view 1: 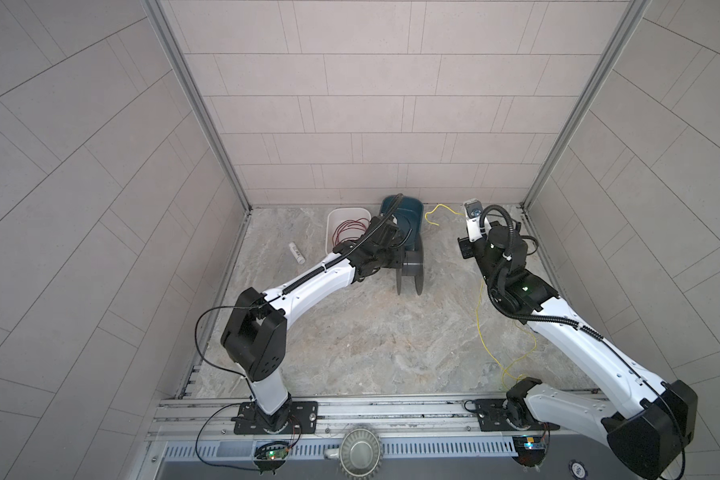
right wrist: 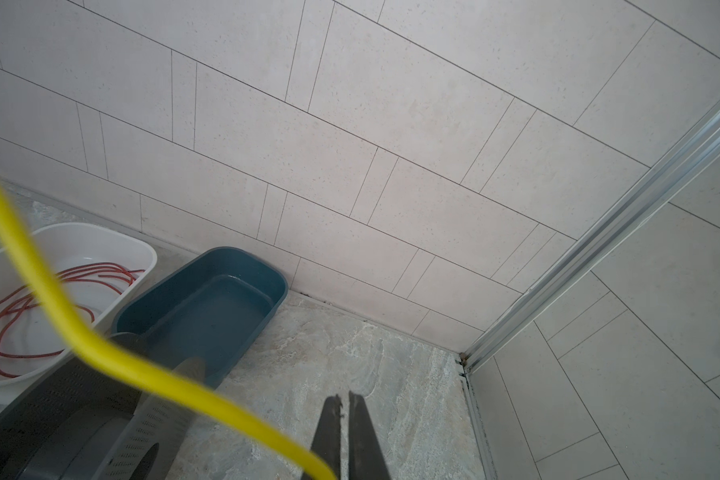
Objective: Wrap the cables
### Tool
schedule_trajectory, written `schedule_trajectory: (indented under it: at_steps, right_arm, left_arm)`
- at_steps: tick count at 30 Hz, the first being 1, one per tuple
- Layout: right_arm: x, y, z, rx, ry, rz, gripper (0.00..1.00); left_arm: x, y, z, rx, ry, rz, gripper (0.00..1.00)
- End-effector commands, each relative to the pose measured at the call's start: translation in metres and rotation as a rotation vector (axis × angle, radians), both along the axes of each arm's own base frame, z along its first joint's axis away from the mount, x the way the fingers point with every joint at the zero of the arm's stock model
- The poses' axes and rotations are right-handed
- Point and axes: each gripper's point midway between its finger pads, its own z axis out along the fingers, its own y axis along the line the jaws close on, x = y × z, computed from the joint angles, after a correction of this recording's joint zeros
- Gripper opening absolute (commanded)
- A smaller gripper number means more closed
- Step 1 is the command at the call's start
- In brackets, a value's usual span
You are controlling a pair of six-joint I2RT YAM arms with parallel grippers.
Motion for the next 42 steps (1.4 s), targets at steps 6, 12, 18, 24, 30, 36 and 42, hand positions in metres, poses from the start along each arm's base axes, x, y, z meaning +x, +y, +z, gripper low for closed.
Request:
schedule_trajectory:
  at_steps: [6,12,18,24,30,36,42]
  right_arm:
    - [-0.014,-0.011,-0.008,0.025,0.014,-0.028,0.00]
    - [-0.012,-0.007,-0.019,0.049,0.018,-0.009,0.00]
    - [-0.004,0.007,-0.021,0.042,-0.014,0.055,0.00]
    - [0.012,0.028,-0.016,0.046,-0.078,0.130,0.00]
    - [0.031,0.050,-0.020,0.059,-0.103,0.187,0.00]
    - [0.041,0.071,-0.026,0.032,-0.095,0.228,0.00]
    - [0.046,0.089,-0.038,-0.006,-0.116,0.287,0.00]
  left_arm:
    - [0.006,0.011,-0.005,0.147,-0.033,0.032,0.13]
    - [0.006,0.020,0.000,0.193,-0.053,0.031,0.00]
    - [0.001,0.036,0.016,0.278,-0.112,-0.019,0.00]
    - [-0.010,0.071,0.019,0.347,-0.099,-0.034,0.00]
    - [-0.020,0.096,0.009,0.334,-0.064,-0.075,0.00]
    - [-0.028,0.100,0.002,0.331,-0.076,-0.119,0.01]
    - [-0.029,0.108,-0.006,0.363,-0.065,-0.106,0.06]
